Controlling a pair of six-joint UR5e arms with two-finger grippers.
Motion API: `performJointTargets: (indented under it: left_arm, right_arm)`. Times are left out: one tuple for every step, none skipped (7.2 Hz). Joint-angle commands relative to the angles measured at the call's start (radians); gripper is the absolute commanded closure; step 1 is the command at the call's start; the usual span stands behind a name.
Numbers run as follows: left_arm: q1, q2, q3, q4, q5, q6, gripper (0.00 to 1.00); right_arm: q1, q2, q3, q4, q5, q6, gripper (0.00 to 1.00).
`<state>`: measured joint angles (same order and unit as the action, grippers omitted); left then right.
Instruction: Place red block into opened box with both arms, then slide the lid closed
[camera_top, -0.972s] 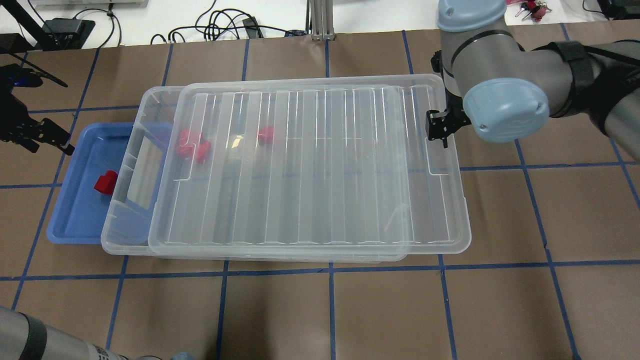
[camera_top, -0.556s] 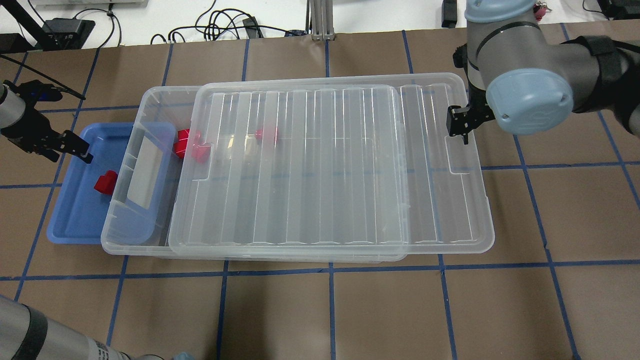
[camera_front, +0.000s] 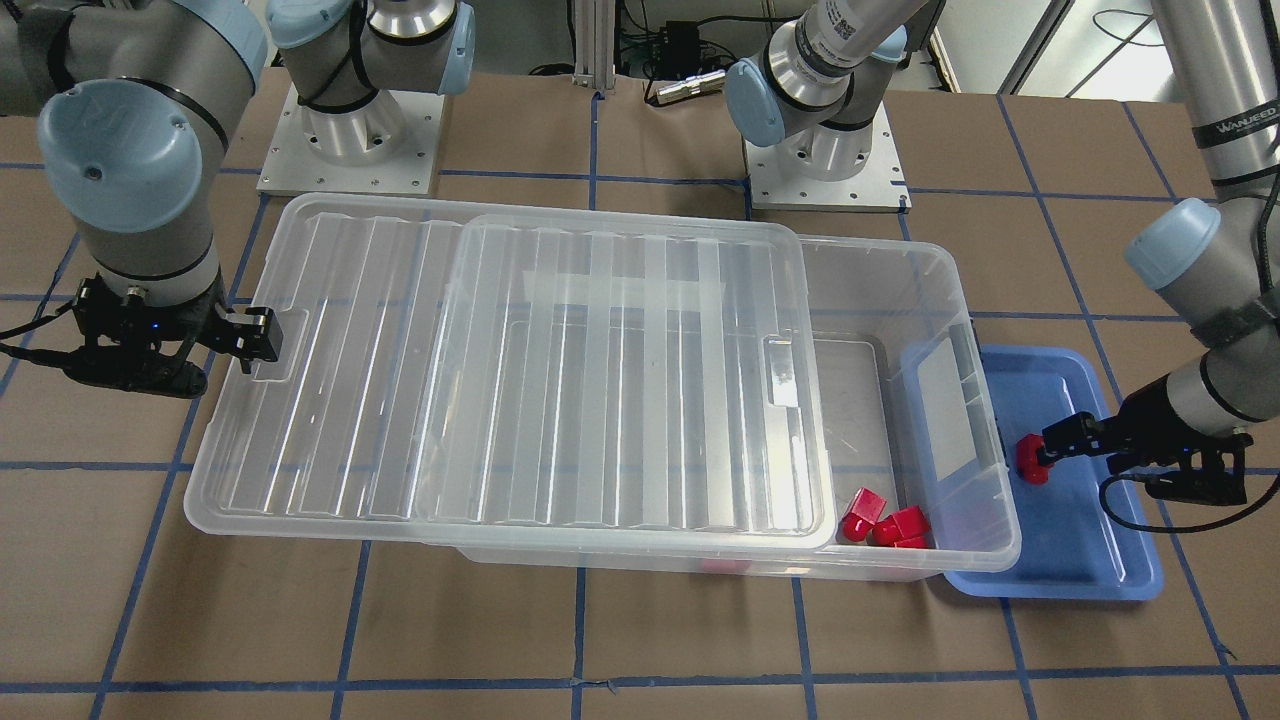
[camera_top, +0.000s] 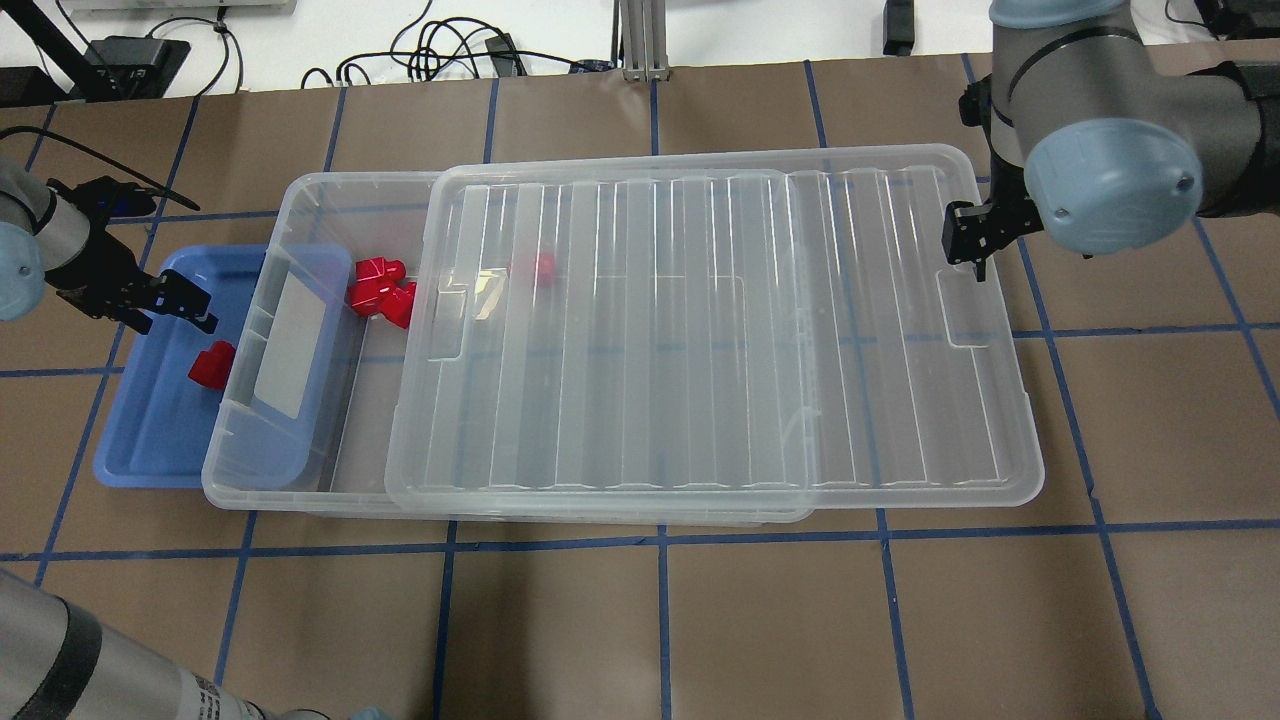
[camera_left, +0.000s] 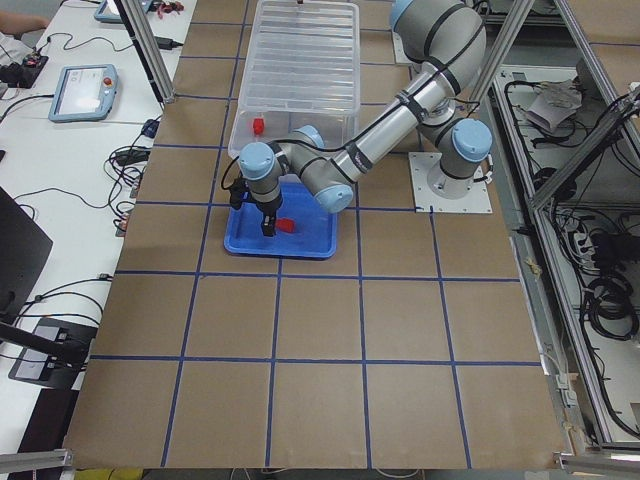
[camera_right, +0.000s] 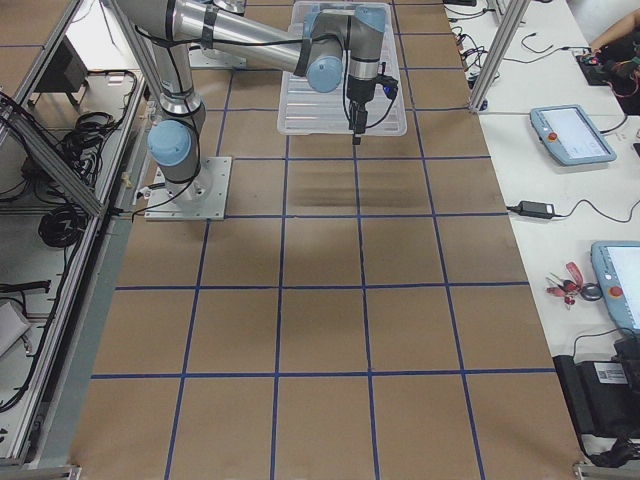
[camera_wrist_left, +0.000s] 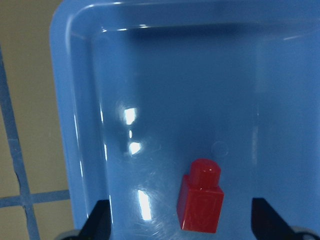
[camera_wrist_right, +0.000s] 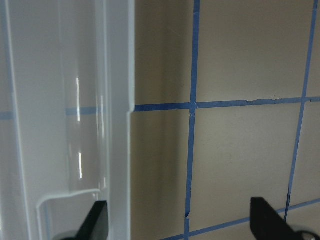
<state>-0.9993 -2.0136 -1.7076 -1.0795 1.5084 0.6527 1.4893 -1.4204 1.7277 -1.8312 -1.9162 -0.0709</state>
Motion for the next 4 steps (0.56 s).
performJointTargets:
  left_arm:
    - [-0.013, -0.013, -0.032, 0.055, -0.01, -0.011, 0.0]
    - [-0.013, -0.017, -0.05, 0.059, -0.01, -0.013, 0.0]
    - [-0.013, -0.019, -0.06, 0.064, -0.01, -0.013, 0.0]
    - [-0.013, -0.03, -0.06, 0.064, -0.005, -0.01, 0.0]
  right_arm:
    - [-0.032, -0.002, 0.0, 0.004, -0.001, -0.016, 0.0]
    - [-0.046, -0.002, -0.002, 0.004, -0.001, -0.021, 0.0]
    - [-0.047, -0.002, -0.001, 0.004, -0.001, -0.023, 0.0]
    - [-0.047, -0.002, 0.0, 0.004, 0.0, -0.023, 0.0]
